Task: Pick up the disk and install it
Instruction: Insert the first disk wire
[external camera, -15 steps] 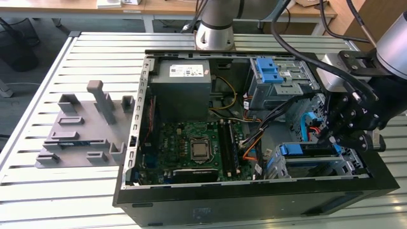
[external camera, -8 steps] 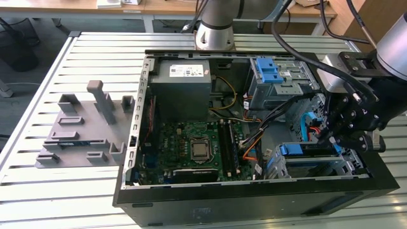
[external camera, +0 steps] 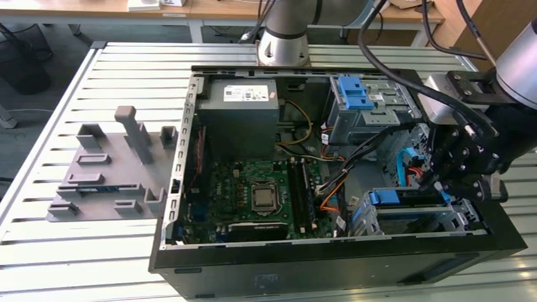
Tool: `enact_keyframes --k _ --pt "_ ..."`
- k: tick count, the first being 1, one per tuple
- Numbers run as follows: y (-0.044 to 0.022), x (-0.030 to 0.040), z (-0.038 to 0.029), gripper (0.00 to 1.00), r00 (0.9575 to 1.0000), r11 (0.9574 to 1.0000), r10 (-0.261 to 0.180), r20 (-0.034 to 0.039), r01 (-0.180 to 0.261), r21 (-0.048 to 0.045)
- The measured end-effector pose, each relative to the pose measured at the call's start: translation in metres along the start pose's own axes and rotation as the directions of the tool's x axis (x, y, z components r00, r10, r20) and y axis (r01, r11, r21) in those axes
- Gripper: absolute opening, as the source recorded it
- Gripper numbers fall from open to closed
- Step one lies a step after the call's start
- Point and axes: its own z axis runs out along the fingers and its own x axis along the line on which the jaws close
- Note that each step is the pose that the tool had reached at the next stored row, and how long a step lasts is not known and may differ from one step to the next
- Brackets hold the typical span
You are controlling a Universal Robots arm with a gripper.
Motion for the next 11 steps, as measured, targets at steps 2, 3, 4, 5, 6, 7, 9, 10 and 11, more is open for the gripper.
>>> enact_keyframes --k 2,3,4,5,6,7,9,10,11 --pt "0.0000 0.0001 0.0007 0.16 1.0000 1.0000 0.000 -0.0001 0.000 -0.0002" --pt "0.0000 0.0001 0.0010 0.16 1.0000 1.0000 0.000 -0.0001 0.000 -0.0004" --pt "0.0000 0.0001 0.0012 0.16 1.0000 1.0000 0.000 -0.0002 0.000 -0.0005" --pt "-0.0001 0.0001 0.0014 0.16 1.0000 1.0000 0.000 -0.0001 0.000 -0.0006" --pt "-0.0001 0.0001 0.0016 0.16 1.0000 1.0000 0.000 -0.0001 0.000 -0.0007" --pt "-0.0001 0.0001 0.0018 0.16 1.0000 1.0000 0.000 -0.0001 0.000 -0.0009" --pt "-0.0002 0.0001 0.0022 0.16 1.0000 1.0000 0.000 -0.0001 0.000 -0.0014" --pt "-0.0003 0.0001 0.0025 0.16 1.0000 1.0000 0.000 -0.0001 0.000 -0.0016" --pt "-0.0004 0.0001 0.0027 0.16 1.0000 1.0000 0.000 -0.0003 0.000 -0.0017"
